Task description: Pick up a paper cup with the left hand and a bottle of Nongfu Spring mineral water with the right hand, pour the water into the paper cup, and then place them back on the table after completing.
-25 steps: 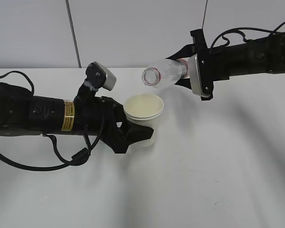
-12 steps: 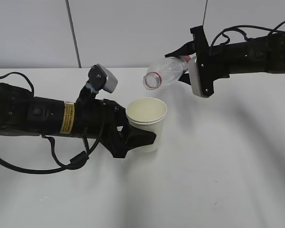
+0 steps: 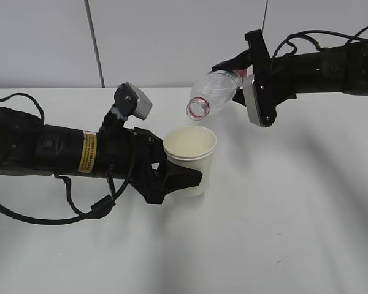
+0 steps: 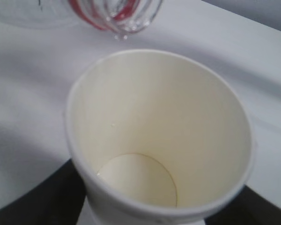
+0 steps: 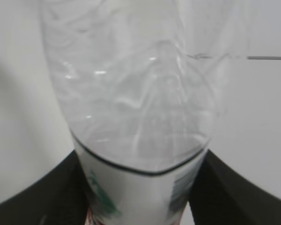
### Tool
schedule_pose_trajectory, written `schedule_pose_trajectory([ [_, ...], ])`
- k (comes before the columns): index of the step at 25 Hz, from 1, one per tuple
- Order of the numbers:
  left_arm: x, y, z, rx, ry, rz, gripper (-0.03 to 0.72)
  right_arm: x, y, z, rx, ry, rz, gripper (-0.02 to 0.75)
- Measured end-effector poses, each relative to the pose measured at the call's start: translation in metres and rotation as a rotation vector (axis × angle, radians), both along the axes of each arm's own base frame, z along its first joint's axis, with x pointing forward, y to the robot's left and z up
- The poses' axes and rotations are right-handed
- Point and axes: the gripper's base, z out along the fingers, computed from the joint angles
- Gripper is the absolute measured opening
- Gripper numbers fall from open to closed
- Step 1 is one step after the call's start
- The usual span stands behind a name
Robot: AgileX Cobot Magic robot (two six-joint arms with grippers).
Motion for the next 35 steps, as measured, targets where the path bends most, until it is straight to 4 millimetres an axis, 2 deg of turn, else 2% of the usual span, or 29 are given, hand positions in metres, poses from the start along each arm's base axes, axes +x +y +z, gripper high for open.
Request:
schedule_pose_trajectory([
  [13,0.001,0.0,0.001,-0.012,0.005,0.018,0.447,-0.002,0.004,0.006,-0.004,-0.104,0.075,0.416],
  [35,0.0,0.0,0.0,0.0,0.0,0.001,0.447,0.002,0.003,0.012,0.01,-0.188,0.04,0.416],
])
